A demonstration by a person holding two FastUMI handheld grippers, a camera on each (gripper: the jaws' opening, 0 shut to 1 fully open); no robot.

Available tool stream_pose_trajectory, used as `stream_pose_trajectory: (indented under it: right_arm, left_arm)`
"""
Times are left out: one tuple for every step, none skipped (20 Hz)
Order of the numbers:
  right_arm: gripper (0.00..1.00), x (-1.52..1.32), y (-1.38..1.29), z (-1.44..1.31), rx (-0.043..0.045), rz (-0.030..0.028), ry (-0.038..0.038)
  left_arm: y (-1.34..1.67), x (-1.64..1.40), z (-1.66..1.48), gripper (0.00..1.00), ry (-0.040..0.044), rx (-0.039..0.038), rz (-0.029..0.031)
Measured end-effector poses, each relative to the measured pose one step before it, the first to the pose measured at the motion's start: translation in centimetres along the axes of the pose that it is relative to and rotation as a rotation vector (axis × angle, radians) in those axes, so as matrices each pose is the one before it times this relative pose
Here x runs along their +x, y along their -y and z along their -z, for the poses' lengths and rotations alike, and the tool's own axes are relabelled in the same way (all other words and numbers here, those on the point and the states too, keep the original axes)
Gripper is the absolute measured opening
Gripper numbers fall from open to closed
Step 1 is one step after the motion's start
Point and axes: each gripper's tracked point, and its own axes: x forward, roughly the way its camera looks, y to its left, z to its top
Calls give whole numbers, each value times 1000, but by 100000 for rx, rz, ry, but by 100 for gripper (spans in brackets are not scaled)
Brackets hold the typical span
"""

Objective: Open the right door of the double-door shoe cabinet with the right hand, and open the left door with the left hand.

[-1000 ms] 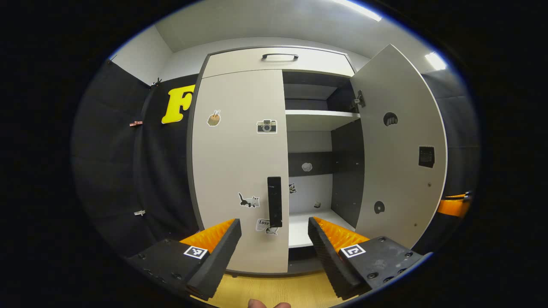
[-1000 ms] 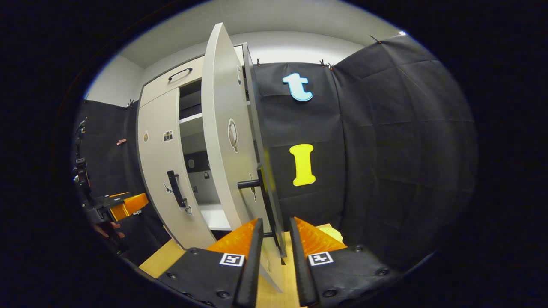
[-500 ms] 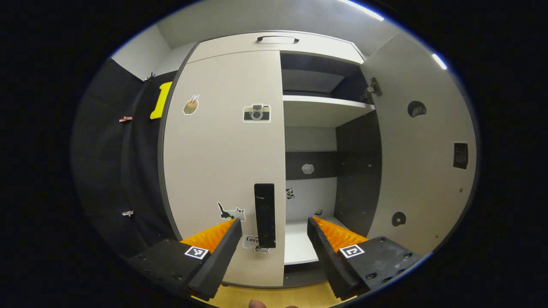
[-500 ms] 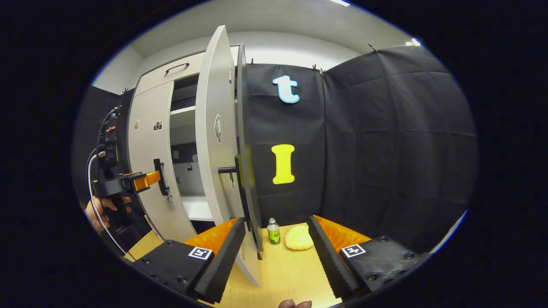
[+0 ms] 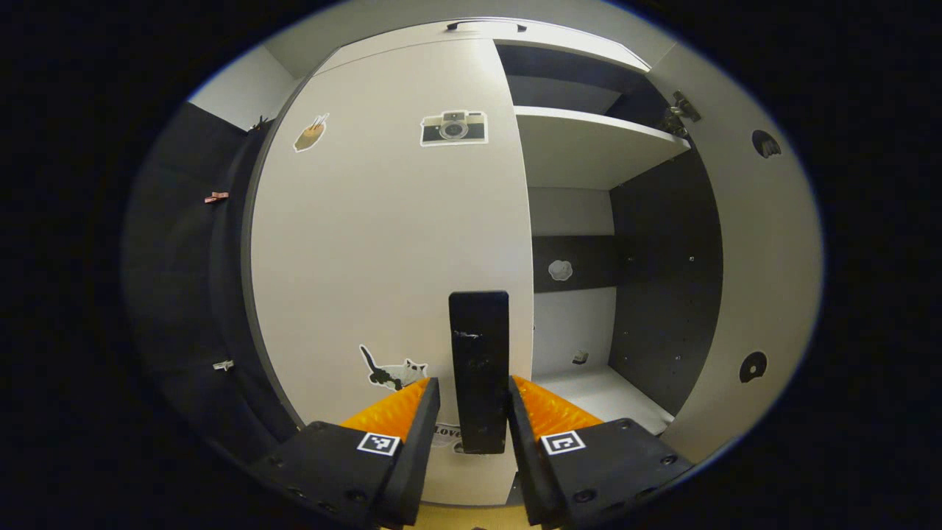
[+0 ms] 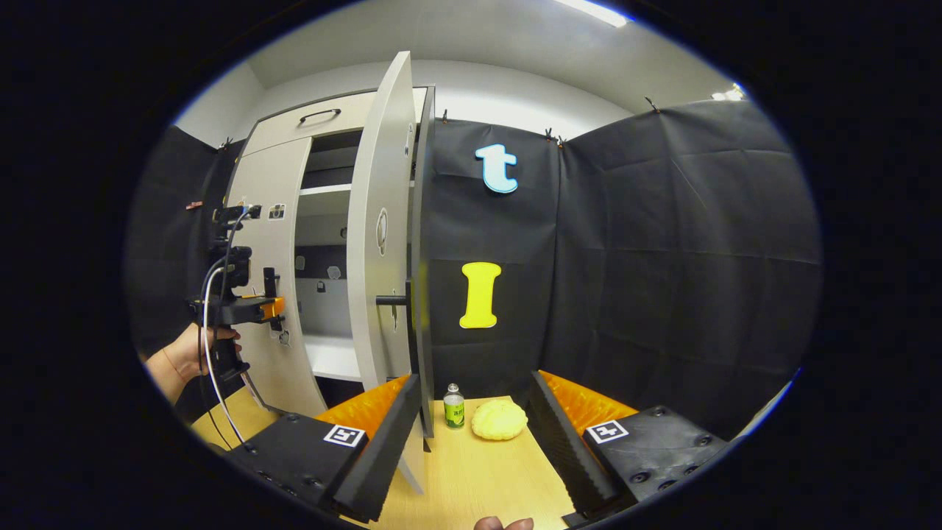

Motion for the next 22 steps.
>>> stream_pose_trajectory:
  right_arm:
    - [93, 148, 157, -70, -563, 271, 448]
    - [93, 46, 133, -10, -761, 374, 221]
    - [93, 46, 109, -41, -588, 362, 51]
    - [93, -89, 117, 42, -302, 216, -151]
    - [93, -50, 40, 46, -21, 286, -128]
    - [93, -73, -21, 3, -3, 132, -112]
    - [93, 76, 89, 35, -112, 398, -86]
    - [93, -60, 37, 30, -159, 411, 79]
    - [93, -77, 58, -4, 57, 256, 269]
    - [93, -41, 0, -75, 219, 195, 261]
    - [93, 63, -85, 5, 233, 64, 264]
    - [93, -29, -48, -63, 111, -104, 524]
    - [93, 87, -65, -30, -167, -218, 148]
    - [93, -58, -13, -24, -122, -39, 170]
    - [93, -25, 54, -105, 453, 145, 344]
    - [93, -35, -50, -173, 1049, 74, 550]
    - [93, 103, -247, 7, 1162, 157, 249]
    - [93, -106, -154, -5, 917, 47, 74]
    - [93, -101, -121, -33, 686, -4, -88]
    - [93, -75, -109, -24, 311, 36, 153]
    - [93, 3, -78, 24, 88, 125, -75]
    - [93, 0, -112, 84, 77, -239, -170]
  left_arm:
    - [233, 334, -89, 53, 793, -77, 284]
    - [172, 217, -105, 45, 744, 309, 63]
    - [-54, -18, 58, 41, 187, 200, -1240]
    - [-38, 25, -34, 37, 1300, -741, -810]
    - [16, -21, 154, 36, 90, -977, 141]
    - [52, 123, 547, 35, -1541, -904, 435]
    - [40, -28, 20, 36, -453, 633, 330]
    - [-2, 49, 118, 36, -1336, 1508, 448]
    - [76, -136, 38, 36, -644, 225, 337]
    - [18, 7, 11, 35, 15, -945, 101]
    - [13, 34, -113, 34, 1321, -2061, 401]
    - [11, 21, -74, 30, 689, -1871, 917]
    - [-5, -100, -5, 27, -178, -452, 1100]
    - [-18, -161, 115, 23, -1117, 243, 870]
    - [-6, -190, -62, 22, -742, 885, 848]
    - [-68, -172, 114, 20, -573, -52, 922]
    - [-36, -266, 6, 19, -577, -658, 1035]
    - [-92, -143, 204, 19, -924, -350, 1146]
    - [-167, -347, 98, 19, -589, -152, 1193]
    - [-170, -144, 53, 19, -592, 64, 1255]
    - [-158, -251, 47, 19, -228, -391, 1054]
    - [-224, -350, 108, 19, 24, -721, 797]
